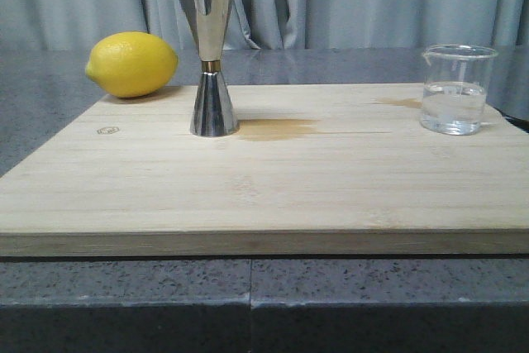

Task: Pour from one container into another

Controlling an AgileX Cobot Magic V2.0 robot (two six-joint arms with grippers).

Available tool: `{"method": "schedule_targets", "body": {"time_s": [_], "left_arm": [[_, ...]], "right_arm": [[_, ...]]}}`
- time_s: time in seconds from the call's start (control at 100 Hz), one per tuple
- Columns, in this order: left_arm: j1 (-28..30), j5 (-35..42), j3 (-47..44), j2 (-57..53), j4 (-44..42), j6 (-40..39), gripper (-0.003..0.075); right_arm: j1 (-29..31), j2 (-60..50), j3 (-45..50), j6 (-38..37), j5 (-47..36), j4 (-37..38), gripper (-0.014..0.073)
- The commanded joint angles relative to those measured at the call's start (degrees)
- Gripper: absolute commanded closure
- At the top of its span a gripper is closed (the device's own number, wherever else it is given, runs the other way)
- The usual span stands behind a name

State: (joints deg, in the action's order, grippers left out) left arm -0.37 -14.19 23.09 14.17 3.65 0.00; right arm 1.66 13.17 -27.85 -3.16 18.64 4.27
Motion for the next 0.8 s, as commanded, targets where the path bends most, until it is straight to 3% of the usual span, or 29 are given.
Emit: {"method": "schedule_targets", "body": {"time_s": [0.0, 0.49, 0.59, 0.64, 0.69, 0.79], "left_arm": [[-0.4, 4.8, 2.1, 1.2, 0.1, -0.9, 0.0739], [-0.4, 5.1, 2.1, 1.2, 0.9, -0.9, 0.0739], [-0.4, 5.1, 2.1, 1.2, 0.9, -0.9, 0.0734], [-0.3, 5.3, 2.1, 1.2, 0.9, -0.9, 0.0696], [-0.1, 5.3, 2.1, 1.2, 0.9, -0.9, 0.0610], [0.4, 5.3, 2.1, 1.2, 0.3, -0.9, 0.0344]], "right_arm": [[0.4, 1.2, -2.0, 0.2, -4.0, 0.8, 0.0640], [0.4, 1.2, -2.0, 0.2, -3.9, 0.8, 0.0640], [0.4, 1.2, -2.0, 0.2, -3.9, 0.8, 0.0603], [0.4, 1.2, -2.0, 0.2, -3.9, 0.8, 0.0533], [0.4, 1.2, -2.0, 0.2, -3.9, 0.8, 0.0429], [0.4, 1.2, -2.0, 0.2, -3.6, 0.8, 0.0187]]}}
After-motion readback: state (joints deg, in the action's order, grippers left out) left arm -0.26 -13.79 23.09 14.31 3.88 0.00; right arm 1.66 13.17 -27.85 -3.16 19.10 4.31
